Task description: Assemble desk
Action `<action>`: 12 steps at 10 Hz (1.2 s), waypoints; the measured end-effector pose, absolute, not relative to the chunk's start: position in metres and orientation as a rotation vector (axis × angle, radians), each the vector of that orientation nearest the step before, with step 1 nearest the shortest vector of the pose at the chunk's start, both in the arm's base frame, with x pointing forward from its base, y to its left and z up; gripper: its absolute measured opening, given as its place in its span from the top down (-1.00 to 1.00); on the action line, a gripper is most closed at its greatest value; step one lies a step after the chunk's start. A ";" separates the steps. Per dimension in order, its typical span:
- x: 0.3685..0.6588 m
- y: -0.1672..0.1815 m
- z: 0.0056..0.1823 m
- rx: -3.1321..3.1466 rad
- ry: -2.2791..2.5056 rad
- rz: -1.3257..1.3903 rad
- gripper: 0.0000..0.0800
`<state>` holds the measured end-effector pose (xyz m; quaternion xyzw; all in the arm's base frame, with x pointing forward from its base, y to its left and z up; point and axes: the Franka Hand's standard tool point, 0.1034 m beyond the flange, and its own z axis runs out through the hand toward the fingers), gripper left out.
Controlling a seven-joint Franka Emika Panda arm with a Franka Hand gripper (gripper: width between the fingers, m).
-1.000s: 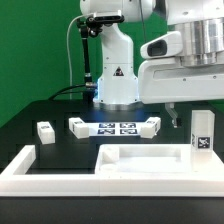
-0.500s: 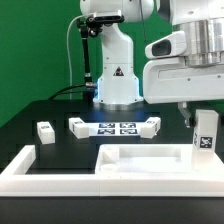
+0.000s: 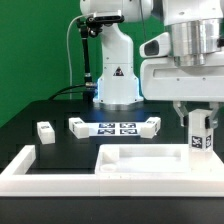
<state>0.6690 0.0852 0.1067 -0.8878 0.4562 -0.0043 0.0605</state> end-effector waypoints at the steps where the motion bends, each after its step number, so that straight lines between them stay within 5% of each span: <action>1: 0.668 0.085 0.106 -2.549 1.596 0.024 0.26; 12: 0.667 0.095 0.106 -1.551 2.471 0.127 0.25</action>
Offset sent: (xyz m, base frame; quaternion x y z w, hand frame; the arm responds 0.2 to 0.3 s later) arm 0.0098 -0.0095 -0.0004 0.0941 -0.0089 0.2946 0.9509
